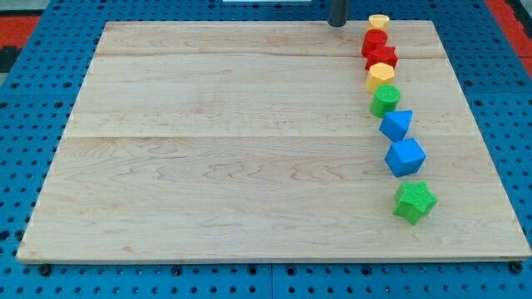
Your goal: Push the yellow heart towards the top right of the board
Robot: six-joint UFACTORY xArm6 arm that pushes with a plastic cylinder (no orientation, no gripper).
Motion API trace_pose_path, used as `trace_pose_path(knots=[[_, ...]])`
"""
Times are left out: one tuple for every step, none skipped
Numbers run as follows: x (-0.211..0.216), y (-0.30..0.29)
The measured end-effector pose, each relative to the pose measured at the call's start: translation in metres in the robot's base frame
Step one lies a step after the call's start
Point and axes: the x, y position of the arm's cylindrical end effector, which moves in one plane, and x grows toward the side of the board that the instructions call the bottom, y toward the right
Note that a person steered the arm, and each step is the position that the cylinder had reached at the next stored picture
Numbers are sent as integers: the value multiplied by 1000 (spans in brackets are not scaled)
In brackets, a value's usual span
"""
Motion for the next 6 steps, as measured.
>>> trace_pose_path(knots=[[0,6],[0,24],[0,28],[1,30],[0,86],[0,112]])
